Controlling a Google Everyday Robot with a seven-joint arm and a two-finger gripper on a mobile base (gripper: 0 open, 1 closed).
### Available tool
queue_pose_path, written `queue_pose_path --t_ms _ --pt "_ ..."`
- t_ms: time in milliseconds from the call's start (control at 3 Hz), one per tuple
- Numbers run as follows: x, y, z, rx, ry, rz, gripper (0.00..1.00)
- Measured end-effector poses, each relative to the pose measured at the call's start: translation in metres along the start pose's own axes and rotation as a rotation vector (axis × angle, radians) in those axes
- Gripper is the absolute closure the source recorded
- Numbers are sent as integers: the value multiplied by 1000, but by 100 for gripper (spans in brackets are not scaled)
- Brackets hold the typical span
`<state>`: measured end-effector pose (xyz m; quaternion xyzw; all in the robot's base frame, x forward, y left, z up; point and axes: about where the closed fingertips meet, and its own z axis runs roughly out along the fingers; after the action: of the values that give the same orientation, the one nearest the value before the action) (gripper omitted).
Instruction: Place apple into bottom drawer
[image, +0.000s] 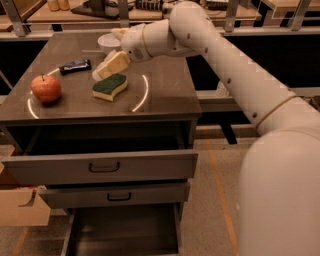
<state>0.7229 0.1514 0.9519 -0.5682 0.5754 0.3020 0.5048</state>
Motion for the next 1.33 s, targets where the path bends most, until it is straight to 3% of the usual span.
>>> queue_pose_path --t_ms 333,667,1333 --pt "-9 -4 0 2 -14 -13 0" --pt "-16 11 23 -20 -17 -6 0" --pt "-32 41 99 -105 -72 44 0"
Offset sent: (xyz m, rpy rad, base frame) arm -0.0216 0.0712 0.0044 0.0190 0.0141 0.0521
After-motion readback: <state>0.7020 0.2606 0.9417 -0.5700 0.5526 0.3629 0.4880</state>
